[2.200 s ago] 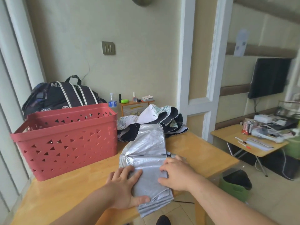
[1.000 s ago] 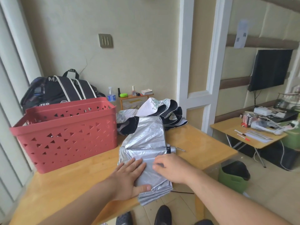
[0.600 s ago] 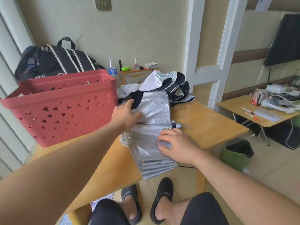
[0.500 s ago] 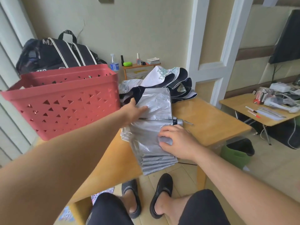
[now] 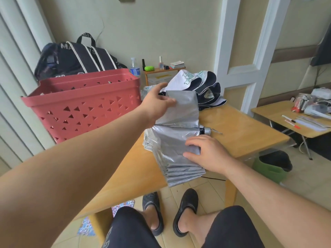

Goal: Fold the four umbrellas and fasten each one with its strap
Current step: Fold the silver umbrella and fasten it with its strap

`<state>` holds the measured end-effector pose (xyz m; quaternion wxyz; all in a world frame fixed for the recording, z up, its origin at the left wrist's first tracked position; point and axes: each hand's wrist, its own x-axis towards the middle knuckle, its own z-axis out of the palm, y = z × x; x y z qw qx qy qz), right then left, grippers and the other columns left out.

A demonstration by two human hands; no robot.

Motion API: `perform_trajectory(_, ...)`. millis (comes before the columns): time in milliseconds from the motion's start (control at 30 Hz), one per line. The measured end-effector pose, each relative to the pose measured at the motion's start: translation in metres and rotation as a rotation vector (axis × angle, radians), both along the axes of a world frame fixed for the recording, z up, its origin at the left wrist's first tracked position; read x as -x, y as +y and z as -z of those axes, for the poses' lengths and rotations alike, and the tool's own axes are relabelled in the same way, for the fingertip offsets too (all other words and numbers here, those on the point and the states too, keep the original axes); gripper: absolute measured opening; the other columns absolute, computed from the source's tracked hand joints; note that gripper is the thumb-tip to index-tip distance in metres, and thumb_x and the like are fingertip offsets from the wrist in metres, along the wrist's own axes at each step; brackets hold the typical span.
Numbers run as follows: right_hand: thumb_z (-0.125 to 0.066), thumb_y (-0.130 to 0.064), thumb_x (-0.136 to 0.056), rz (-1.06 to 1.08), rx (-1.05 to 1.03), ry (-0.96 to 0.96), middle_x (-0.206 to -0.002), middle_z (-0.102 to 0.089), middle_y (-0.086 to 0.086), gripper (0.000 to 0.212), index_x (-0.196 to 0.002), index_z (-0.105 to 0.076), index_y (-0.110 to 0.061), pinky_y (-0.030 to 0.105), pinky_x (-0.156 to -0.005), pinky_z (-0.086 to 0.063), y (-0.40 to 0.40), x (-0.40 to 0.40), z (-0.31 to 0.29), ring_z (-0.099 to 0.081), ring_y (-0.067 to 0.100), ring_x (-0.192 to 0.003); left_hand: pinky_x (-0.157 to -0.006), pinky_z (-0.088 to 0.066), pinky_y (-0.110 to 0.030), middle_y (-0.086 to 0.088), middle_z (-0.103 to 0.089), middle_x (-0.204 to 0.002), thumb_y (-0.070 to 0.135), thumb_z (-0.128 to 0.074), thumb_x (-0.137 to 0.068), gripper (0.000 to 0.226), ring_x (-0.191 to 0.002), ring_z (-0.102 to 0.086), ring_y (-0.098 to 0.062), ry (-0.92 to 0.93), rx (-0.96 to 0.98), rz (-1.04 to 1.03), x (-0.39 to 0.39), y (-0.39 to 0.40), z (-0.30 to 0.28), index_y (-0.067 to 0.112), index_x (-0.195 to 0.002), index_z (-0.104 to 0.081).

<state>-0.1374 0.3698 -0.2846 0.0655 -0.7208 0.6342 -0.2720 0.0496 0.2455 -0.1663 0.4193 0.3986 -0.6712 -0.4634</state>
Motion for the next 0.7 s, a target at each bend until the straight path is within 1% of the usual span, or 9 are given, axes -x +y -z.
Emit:
perform_trajectory(67,-0.071,-0.056,-0.088,0.026,0.005,-0.189,-0.118,-0.072,-0.021,0.035,-0.116,-0.076,-0.034,0.025,-0.102,-0.048,0.005,0.001,-0.009,-0.061,-0.004,-0.113,-0.061,-0.045,-0.025,-0.002,-0.06,-0.095,0.002,-0.074,-0.091,0.073,-0.069,-0.052,-0.019,-0.04,0.026,0.023,-0.002,0.009,0.001,0.033,-0.152,-0.047)
perform_trajectory(133,-0.075,-0.042,-0.091,0.105,0.083,-0.37,-0.1,-0.073,-0.025,0.009,-0.1,-0.075,-0.041,0.015,-0.089,-0.049,0.006,0.003,-0.025,-0.064,-0.012,-0.097,-0.061,-0.044,-0.026,-0.005,-0.061,-0.102,-0.002,-0.07,-0.088,0.076,-0.073,-0.05,-0.022,-0.066,0.037,0.044,-0.007,0.014,0.004,0.038,-0.15,-0.05)
perform_trajectory(167,-0.075,-0.036,-0.092,0.16,0.141,-0.422,-0.096,-0.072,-0.025,0.007,-0.096,-0.074,-0.041,0.013,-0.085,-0.049,0.004,0.005,-0.034,-0.064,-0.012,-0.093,-0.067,-0.047,-0.027,-0.007,-0.064,-0.109,-0.001,-0.068,-0.086,0.076,-0.078,-0.056,-0.023,-0.067,0.038,0.053,-0.01,0.016,0.005,0.041,-0.148,-0.052)
perform_trajectory(267,-0.074,-0.026,-0.092,0.248,0.235,-0.474,-0.104,-0.07,-0.017,0.024,-0.114,-0.071,-0.035,0.025,-0.086,-0.053,-0.01,0.007,-0.061,-0.063,0.002,-0.092,-0.084,-0.055,-0.033,-0.008,-0.069,-0.111,0.009,-0.072,-0.087,0.065,-0.095,-0.068,-0.022,-0.059,0.055,0.047,-0.016,0.021,0.007,0.039,-0.143,-0.058)
perform_trajectory(367,-0.071,-0.019,-0.093,0.185,0.129,-0.539,-0.119,-0.062,-0.011,0.055,-0.141,-0.053,-0.039,0.018,-0.078,-0.049,-0.022,0.001,-0.082,-0.06,0.002,-0.089,-0.074,-0.049,-0.033,0.001,-0.055,-0.08,0.024,-0.079,-0.089,0.051,-0.071,-0.056,-0.016,-0.083,0.132,0.021,-0.019,0.025,0.01,0.037,-0.136,-0.064)
perform_trajectory(433,-0.07,-0.011,-0.093,0.124,0.051,-0.582,-0.121,-0.065,-0.006,0.066,-0.149,-0.047,-0.037,0.021,-0.078,-0.053,-0.026,-0.005,-0.088,-0.063,0.003,-0.088,-0.068,-0.041,-0.029,0.007,-0.042,-0.07,0.027,-0.079,-0.092,0.043,-0.062,-0.044,-0.011,-0.092,0.159,0.009,-0.021,0.027,0.012,0.034,-0.133,-0.067)
perform_trajectory(533,-0.073,-0.005,-0.089,0.111,0.022,-0.575,-0.114,-0.067,-0.002,0.07,-0.148,-0.049,-0.035,0.033,-0.084,-0.058,-0.027,-0.007,-0.094,-0.067,0.011,-0.091,-0.072,-0.046,-0.027,0.003,-0.049,-0.079,0.036,-0.078,-0.092,0.034,-0.071,-0.051,-0.012,-0.088,0.166,0.007,-0.025,0.035,0.013,0.036,-0.126,-0.07)
perform_trajectory(600,-0.075,-0.003,-0.086,0.109,0.058,-0.559,-0.114,-0.064,-0.006,0.07,-0.144,-0.052,-0.036,0.024,-0.081,-0.056,-0.026,-0.007,-0.097,-0.063,0.005,-0.091,-0.077,-0.049,-0.026,-0.001,-0.055,-0.086,0.037,-0.08,-0.091,0.033,-0.078,-0.056,-0.013,-0.071,0.174,0.0,-0.029,0.039,0.013,0.037,-0.122,-0.071)
perform_trajectory(700,-0.077,0.0,-0.084,0.101,0.093,-0.568,-0.109,-0.065,-0.011,0.064,-0.133,-0.06,-0.037,0.015,-0.081,-0.047,-0.024,-0.01,-0.101,-0.059,-0.001,-0.09,-0.065,-0.048,-0.021,0.004,-0.054,-0.079,0.024,-0.084,-0.089,0.038,-0.064,-0.053,-0.005,-0.073,0.192,0.007,-0.033,0.046,0.014,0.032,-0.124,-0.071)
